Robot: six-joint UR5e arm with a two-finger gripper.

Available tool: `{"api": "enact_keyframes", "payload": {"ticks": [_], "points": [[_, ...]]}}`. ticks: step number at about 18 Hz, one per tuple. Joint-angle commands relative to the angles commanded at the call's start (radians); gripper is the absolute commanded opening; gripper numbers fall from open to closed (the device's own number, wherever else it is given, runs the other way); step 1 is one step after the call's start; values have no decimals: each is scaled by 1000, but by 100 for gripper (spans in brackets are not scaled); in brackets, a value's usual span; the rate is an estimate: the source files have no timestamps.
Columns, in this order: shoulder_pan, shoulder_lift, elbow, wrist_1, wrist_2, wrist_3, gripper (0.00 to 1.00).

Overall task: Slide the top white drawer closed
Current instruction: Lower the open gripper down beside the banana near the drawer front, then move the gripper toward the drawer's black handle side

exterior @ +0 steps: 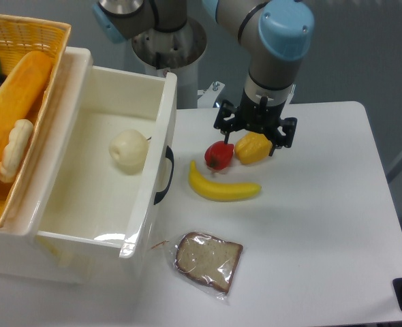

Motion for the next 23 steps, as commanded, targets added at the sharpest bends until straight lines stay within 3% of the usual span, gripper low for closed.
{"api": "enact_keyframes", "payload": {"ticks": [9,18,23], "points": [[-32,-52,-12,0,2,-15,100],[-95,-140,-2,-5,-9,-74,100],[-95,-161,-3,-5,-58,-81,100]]}}
